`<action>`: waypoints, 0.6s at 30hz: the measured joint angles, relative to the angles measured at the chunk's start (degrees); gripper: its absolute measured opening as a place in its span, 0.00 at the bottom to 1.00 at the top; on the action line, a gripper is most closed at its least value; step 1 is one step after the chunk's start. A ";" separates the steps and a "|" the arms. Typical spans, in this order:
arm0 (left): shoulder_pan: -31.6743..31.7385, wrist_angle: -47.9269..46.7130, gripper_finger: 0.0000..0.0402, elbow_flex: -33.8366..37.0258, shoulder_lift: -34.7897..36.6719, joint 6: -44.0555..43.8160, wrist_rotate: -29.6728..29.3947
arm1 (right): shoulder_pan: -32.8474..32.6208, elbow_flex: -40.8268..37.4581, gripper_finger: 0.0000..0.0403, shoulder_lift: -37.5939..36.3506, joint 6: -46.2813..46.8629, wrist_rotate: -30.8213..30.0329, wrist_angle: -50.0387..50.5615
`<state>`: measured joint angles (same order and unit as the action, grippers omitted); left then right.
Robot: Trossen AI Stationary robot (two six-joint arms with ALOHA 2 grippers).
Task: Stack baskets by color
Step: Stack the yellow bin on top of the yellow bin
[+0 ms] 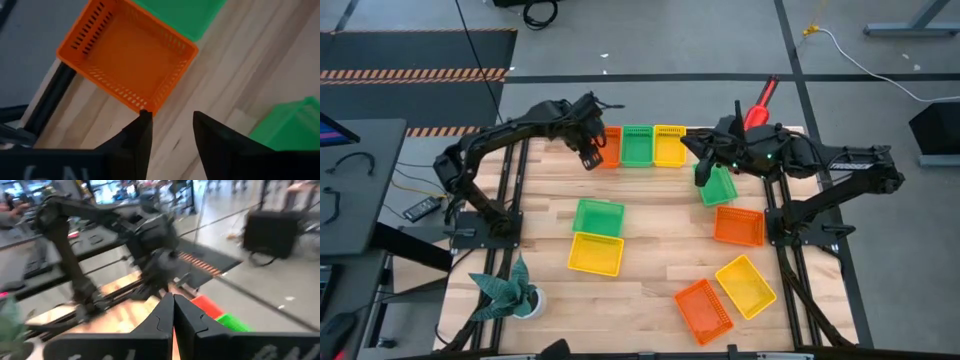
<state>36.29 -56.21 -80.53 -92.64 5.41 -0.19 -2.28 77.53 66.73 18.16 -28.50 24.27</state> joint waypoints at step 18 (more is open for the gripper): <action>-2.67 4.39 0.29 0.00 0.48 -0.18 3.17 | -10.02 7.81 0.00 1.04 5.61 19.68 19.48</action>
<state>33.63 -51.82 -80.53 -92.16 5.23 2.99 -12.30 85.34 67.77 23.78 -8.81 43.75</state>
